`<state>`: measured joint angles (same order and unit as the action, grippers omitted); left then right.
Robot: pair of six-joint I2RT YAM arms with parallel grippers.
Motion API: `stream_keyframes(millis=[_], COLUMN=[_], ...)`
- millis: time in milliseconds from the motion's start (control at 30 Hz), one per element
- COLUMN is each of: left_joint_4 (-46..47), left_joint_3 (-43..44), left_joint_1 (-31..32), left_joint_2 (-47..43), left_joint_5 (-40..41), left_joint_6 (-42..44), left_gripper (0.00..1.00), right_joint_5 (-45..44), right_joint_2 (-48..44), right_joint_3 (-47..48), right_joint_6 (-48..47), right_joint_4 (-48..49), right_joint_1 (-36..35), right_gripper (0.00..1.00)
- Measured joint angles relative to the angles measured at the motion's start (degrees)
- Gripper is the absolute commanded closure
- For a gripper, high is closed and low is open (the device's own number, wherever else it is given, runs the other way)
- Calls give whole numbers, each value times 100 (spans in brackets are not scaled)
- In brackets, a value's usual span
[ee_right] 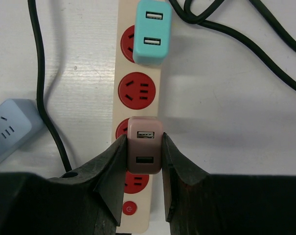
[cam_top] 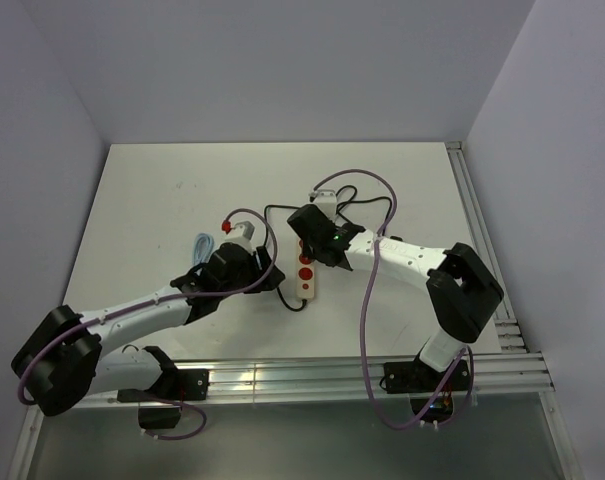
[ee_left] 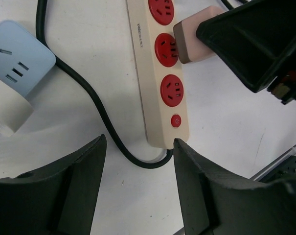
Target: Insert the plug
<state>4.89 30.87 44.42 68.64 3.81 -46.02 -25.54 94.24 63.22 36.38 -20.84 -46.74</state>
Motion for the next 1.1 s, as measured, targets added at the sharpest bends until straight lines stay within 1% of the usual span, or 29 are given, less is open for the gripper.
stream_keyframes(millis=[300, 500, 633, 767, 900, 1100], left_joint_4=[415, 831, 1051, 1196, 1362, 1528], left_joint_3=[-66, -136, -345, -365, -365, -365], left_joint_1=[0, 0, 0, 0, 0, -9], left_joint_2=[584, 922, 1060, 1274, 1405, 1539], left_joint_5=[-214, -323, -409, -474, -573, -619], left_joint_6=[-37, -142, -199, -275, -328, -341], left_gripper=[41, 43, 44, 45, 46, 47], right_joint_5=[-59, -540, -925, -1158, -1217, -1303], right_joint_2=[37, 282, 286, 369, 372, 391], right_joint_3=[11, 136, -35, -144, -192, -444], right_joint_6=[20, 66, 186, 328, 365, 378], right_joint_4=[-13, 52, 249, 337, 402, 772], right_joint_1=[-42, -339, -529, -688, -702, -728], right_gripper=[100, 100, 100, 100, 100, 100])
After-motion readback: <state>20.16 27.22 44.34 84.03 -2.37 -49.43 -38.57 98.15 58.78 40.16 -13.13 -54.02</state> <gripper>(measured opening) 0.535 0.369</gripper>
